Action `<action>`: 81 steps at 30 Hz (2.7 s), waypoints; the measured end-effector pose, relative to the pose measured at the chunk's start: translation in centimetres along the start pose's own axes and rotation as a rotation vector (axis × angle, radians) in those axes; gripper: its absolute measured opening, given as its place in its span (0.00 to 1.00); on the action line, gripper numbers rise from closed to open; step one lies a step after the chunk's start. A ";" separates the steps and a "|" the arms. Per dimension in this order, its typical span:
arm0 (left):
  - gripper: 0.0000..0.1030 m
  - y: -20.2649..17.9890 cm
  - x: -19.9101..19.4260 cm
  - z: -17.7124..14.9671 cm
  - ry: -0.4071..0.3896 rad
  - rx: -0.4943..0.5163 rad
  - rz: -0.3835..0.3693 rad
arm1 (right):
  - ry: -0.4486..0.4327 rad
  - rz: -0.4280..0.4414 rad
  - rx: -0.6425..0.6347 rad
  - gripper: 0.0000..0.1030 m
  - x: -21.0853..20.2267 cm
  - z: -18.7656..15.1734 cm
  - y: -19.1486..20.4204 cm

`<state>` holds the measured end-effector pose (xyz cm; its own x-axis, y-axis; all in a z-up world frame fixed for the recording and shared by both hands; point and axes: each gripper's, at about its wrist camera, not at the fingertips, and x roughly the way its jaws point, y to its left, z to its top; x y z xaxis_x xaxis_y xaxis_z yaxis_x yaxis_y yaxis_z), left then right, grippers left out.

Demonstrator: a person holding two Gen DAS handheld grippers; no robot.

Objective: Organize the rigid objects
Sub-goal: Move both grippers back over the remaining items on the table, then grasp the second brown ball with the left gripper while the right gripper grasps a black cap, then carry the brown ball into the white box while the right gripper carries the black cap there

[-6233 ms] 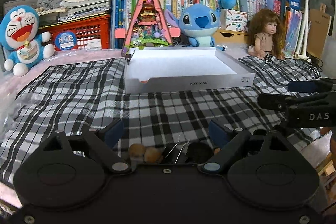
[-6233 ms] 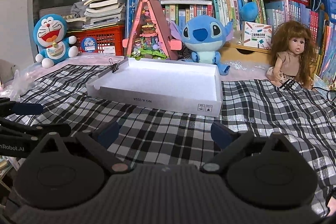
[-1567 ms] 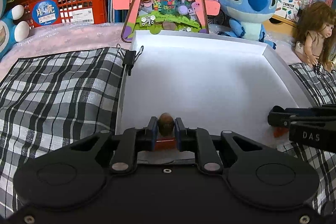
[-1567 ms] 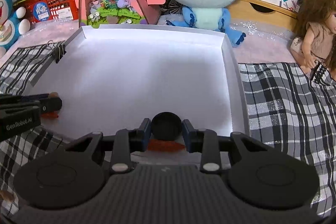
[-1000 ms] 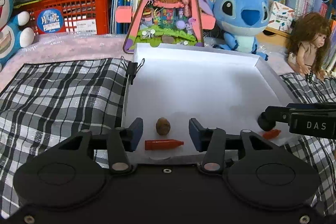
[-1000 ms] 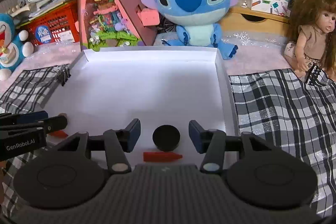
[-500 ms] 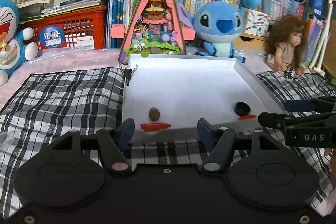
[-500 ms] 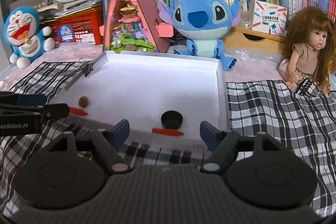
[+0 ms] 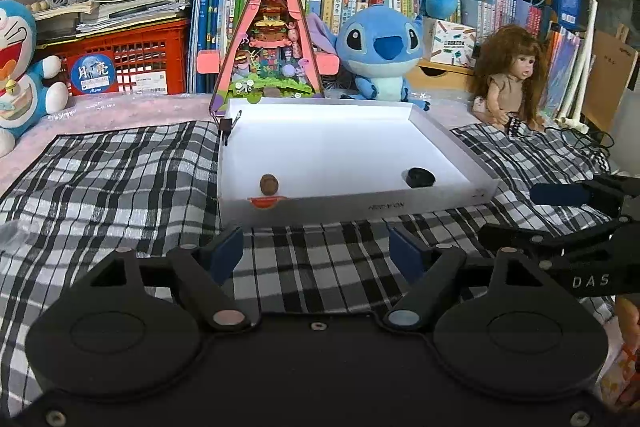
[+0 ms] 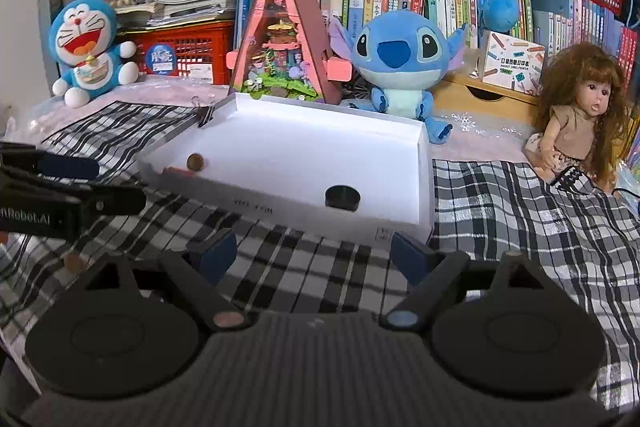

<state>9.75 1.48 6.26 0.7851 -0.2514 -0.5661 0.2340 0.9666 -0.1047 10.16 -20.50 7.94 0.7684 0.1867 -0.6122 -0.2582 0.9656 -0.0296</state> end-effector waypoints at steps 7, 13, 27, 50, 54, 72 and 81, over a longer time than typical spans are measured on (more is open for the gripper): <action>0.78 -0.2 -1.3 -1.7 -0.017 0.016 0.000 | -0.024 -0.007 -0.046 0.90 -1.7 -1.7 0.7; 0.78 0.1 -2.0 -3.0 -0.009 0.004 -0.004 | -0.043 -0.013 -0.060 0.91 -3.0 -3.3 1.0; 0.79 1.0 -3.9 -6.3 -0.014 -0.020 0.038 | -0.069 -0.058 -0.023 0.93 -4.9 -6.4 0.7; 0.57 2.5 -3.7 -8.5 0.001 -0.106 0.085 | -0.073 -0.129 0.070 0.91 -6.4 -9.8 -1.3; 0.57 2.1 -3.1 -8.8 -0.019 -0.091 0.094 | -0.070 -0.118 0.094 0.84 -6.4 -10.0 -1.8; 0.20 0.8 -2.9 -8.5 -0.055 -0.050 0.114 | -0.050 -0.101 0.090 0.35 -5.8 -10.3 -0.6; 0.20 0.4 -3.0 -7.6 -0.053 -0.046 0.112 | -0.055 -0.087 0.102 0.35 -5.4 -9.2 -0.7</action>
<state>3.14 3.05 1.73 0.8345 -0.1433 -0.5320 0.1181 0.9897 -0.0813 0.75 -23.82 3.99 0.8171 0.1081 -0.5662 -0.1304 0.9915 0.0011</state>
